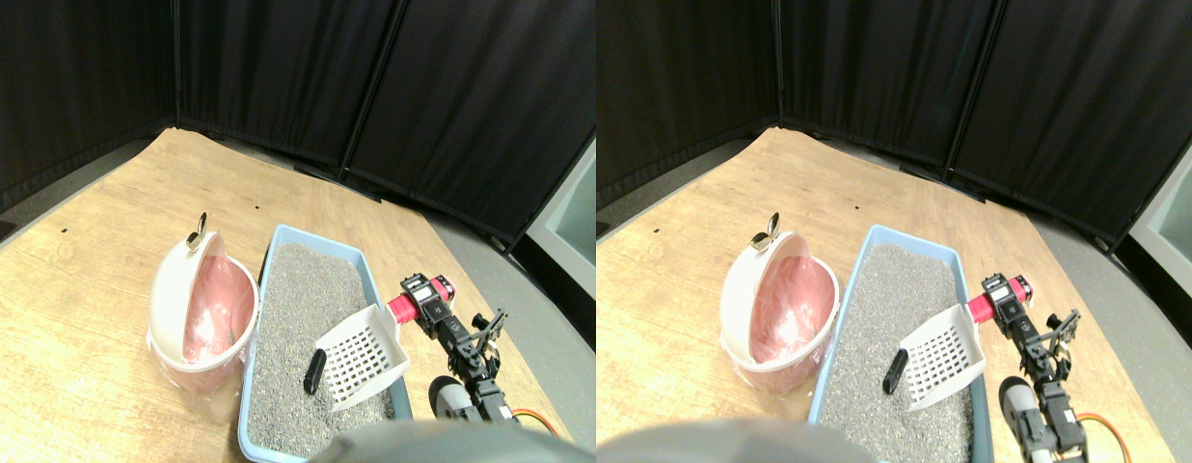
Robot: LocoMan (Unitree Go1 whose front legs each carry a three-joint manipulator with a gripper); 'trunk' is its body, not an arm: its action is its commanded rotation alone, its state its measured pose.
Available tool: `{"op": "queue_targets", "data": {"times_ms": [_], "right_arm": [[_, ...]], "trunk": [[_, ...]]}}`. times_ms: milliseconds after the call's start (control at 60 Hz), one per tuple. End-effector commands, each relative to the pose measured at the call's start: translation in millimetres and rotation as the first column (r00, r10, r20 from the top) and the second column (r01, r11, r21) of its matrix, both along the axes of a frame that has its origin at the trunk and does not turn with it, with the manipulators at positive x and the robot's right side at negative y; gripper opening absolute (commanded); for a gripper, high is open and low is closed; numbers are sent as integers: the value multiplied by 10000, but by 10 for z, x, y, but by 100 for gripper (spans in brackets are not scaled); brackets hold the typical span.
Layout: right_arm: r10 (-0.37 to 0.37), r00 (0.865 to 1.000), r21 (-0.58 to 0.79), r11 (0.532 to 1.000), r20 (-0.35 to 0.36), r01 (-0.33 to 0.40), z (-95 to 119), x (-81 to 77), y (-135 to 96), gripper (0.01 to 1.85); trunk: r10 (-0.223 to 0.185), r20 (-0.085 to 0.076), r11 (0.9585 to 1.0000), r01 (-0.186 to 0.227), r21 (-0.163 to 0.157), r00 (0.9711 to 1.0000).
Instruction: Scoop (unimanual)
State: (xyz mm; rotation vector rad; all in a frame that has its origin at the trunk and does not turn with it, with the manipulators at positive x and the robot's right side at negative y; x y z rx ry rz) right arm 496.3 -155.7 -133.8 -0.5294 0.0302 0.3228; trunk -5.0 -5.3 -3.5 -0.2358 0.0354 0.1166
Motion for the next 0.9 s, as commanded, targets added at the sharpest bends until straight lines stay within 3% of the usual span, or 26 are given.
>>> {"op": "queue_targets", "data": {"times_ms": [17, 100, 233, 300, 367, 400, 483, 517, 700, 717, 750, 900], "right_arm": [[273, 9982, 44, 9996, -533, -271, -236, -82, 96, 6], [365, 9919, 614, 9977, -1220, -291, -407, -173, 197, 6], [1026, 9892, 1074, 9900, -1048, -913, -571, -222, 291, 6], [868, 9879, 1022, 9920, -1283, -739, -590, -237, 321, 6], [1034, 9868, 1065, 9902, -1242, -903, -626, -234, 328, 13], [960, 9856, 1099, 9906, -1390, -810, -641, -230, 334, 6], [741, 9860, 1275, 9903, -1493, -551, -655, -215, 318, 18], [514, 9836, 1422, 9895, -1730, -267, -646, -197, 296, 6], [422, 9878, 2212, 9752, -1497, -82, -537, -97, 178, 14], [242, 9864, 2546, 9669, -1628, 183, -502, -86, 174, 6], [164, 9864, 3221, 9459, -1636, 377, -437, -60, 161, 6], [322, 9921, 4865, 8731, -1213, 312, -278, 26, 122, 6]], "trunk": [[293, -311, 9991, -302, -306, 9991], [363, -392, 9986, -378, -375, 9986], [418, -424, 9978, -439, -500, 9982], [425, -495, 9974, -453, -562, 9979], [468, -475, 9967, -498, -637, 9978], [498, -461, 9964, -529, -669, 9977], [571, -468, 9953, -605, -756, 9973], [588, -468, 9951, -623, -766, 9972], [717, -403, 9936, -749, -847, 9966], [764, -379, 9930, -795, -873, 9964], [792, -354, 9927, -820, -880, 9962], [892, -267, 9913, -914, -945, 9957]]}}
